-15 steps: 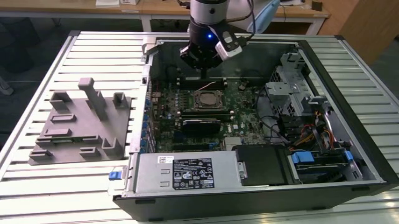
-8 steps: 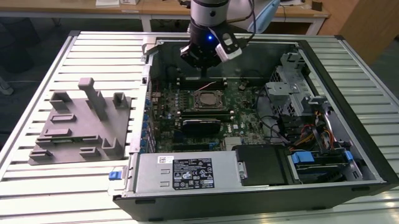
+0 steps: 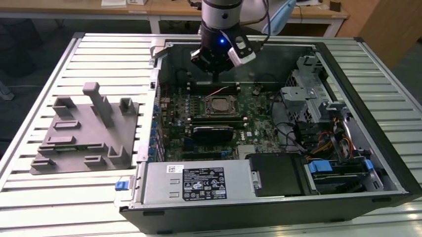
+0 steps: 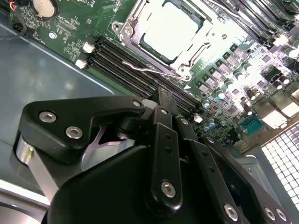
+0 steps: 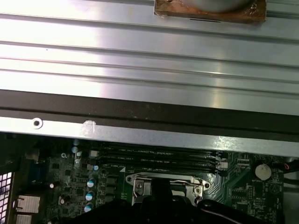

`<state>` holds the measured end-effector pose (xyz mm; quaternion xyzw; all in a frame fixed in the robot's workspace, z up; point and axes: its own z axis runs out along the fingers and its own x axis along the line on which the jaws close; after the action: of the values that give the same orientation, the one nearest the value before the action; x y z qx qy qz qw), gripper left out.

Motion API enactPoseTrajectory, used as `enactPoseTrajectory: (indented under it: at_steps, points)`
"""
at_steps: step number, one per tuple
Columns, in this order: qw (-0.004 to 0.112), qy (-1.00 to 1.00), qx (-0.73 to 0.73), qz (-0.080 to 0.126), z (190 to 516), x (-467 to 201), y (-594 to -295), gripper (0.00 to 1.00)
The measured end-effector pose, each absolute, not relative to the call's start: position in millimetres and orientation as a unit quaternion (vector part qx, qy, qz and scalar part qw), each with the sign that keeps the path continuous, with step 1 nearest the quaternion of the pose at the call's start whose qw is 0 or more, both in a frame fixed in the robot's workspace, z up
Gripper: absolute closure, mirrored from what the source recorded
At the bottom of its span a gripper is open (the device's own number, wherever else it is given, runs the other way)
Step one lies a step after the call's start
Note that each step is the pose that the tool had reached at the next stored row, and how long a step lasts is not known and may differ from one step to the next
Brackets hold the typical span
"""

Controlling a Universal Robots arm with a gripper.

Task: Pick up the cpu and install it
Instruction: 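Install the first cpu locking lever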

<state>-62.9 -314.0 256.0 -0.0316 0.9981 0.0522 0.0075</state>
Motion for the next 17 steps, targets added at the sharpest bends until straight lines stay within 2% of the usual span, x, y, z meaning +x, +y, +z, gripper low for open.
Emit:
enactPoseTrajectory:
  at_steps: [17]
  points:
    - [0.007, 0.998, -0.032, 0.052, 251.0, -58.0, -314.5, 0.89]
